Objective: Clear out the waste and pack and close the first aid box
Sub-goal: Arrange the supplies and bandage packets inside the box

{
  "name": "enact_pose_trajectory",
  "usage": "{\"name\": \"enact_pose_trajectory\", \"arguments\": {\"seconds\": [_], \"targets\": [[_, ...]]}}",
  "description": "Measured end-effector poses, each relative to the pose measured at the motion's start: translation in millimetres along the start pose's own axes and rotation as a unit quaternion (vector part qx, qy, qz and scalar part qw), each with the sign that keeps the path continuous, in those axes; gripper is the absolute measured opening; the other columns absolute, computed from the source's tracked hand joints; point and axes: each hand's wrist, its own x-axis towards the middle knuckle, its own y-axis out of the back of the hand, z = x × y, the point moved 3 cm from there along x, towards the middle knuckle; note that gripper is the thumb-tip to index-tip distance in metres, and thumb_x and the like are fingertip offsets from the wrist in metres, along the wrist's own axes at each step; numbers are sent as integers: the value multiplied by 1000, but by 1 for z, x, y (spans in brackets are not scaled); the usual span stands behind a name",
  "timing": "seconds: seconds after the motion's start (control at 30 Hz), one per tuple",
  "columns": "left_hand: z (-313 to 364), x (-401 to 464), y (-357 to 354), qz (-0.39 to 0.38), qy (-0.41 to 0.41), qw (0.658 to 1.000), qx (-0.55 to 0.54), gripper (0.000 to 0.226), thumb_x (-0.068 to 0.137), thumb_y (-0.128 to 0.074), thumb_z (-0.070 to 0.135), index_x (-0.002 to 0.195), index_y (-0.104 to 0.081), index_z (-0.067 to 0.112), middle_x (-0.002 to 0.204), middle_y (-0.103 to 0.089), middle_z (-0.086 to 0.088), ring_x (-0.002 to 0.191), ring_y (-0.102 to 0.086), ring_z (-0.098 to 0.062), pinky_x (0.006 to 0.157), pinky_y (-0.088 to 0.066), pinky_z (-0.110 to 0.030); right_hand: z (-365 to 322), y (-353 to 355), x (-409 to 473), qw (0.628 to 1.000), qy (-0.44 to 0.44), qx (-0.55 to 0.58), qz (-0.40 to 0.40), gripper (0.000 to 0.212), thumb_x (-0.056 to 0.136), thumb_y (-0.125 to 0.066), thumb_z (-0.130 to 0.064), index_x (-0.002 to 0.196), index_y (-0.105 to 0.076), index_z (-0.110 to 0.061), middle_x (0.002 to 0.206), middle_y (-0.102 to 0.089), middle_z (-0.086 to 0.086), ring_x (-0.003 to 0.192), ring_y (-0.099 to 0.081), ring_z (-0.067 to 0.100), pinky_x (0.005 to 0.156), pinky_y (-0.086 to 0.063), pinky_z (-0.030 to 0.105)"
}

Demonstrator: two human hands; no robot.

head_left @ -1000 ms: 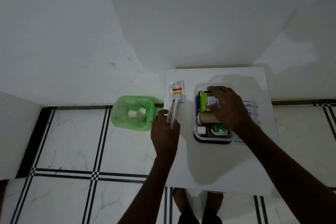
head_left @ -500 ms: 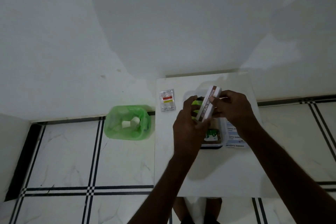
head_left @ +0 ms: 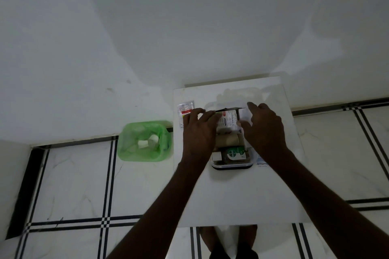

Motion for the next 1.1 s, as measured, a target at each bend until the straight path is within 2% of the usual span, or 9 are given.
{"name": "enact_pose_trajectory", "arguments": {"seconds": [0.2, 0.33, 0.53, 0.67, 0.77, 0.83, 0.93, 1.03, 1.1], "targets": [[3, -1, -4, -5, 20, 999, -26, 34, 82, -64, 15, 115, -72, 21, 117, -73, 4, 115, -58, -29, 92, -46, -42, 10, -4, -13, 998, 56, -17, 29, 61, 91, -60, -36, 145, -40, -16, 136, -52, 17, 115, -58, 32, 81, -57, 44], [2, -2, -6, 8, 13, 999, -35, 34, 82, -63, 14, 115, -72, 20, 118, -72, 2, 114, -59, -30, 92, -47, -42, 21, -25, -33, 990, 104, -78, -52, 72, 93, -57, -31, 153, -21, -14, 156, -25, 23, 138, -34, 41, 100, -45, 52], [-2, -2, -7, -3, 5, 999, -39, 37, 81, -65, 11, 116, -71, 18, 120, -71, 1, 115, -58, -31, 93, -47, -42, 27, -38, -18, 988, 81, -109, -76, 88, 88, -64, -37, 155, -9, -18, 160, -11, 24, 140, -27, 43, 101, -42, 55], [1, -3, -5, 6, 5, 998, -60, 35, 81, -65, 10, 116, -71, 14, 119, -71, -3, 115, -58, -33, 95, -48, -45, 24, -32, -21, 990, 69, -96, -72, 80, 91, -58, -37, 154, -14, -17, 159, -16, 23, 140, -29, 41, 104, -40, 55], [-1, -4, -4, 24, 18, 995, -91, 35, 84, -63, 11, 118, -70, 13, 122, -70, -6, 117, -58, -33, 98, -47, -46, 24, -14, -30, 993, 103, -11, 54, 49, 96, -51, -23, 141, -43, -6, 143, -48, 23, 127, -48, 37, 98, -47, 47], [-5, -4, 0, 42, 44, 989, -134, 37, 84, -61, 10, 120, -69, 12, 121, -70, -8, 117, -57, -31, 99, -46, -44, 33, -2, -35, 988, 72, 26, 134, 33, 93, -53, -13, 125, -56, -4, 121, -64, 19, 109, -60, 32, 87, -52, 35], [-15, -2, 8, 79, 111, 970, -200, 33, 88, -59, 12, 120, -68, 11, 118, -69, -8, 113, -58, -27, 97, -47, -38, 60, -6, -28, 991, -65, 25, 114, 28, 90, -58, -16, 117, -56, -7, 107, -66, 14, 96, -61, 29, 75, -46, 28], [-35, -3, 0, 89, 166, 960, -209, 36, 90, -47, 22, 119, -67, 14, 117, -69, -5, 105, -61, -27, 88, -53, -39, 77, -24, -22, 982, -180, -46, 9, 59, 81, -69, -39, 123, -46, -4, 113, -59, 21, 103, -56, 38, 82, -48, 45], [-46, -7, -12, 77, 175, 960, -206, 37, 91, -43, 25, 118, -66, 15, 114, -68, -5, 100, -62, -27, 80, -55, -42, 81, -34, -24, 976, -198, -85, -27, 78, 72, -75, -49, 126, -42, -3, 116, -54, 22, 106, -53, 39, 84, -47, 49]]}}
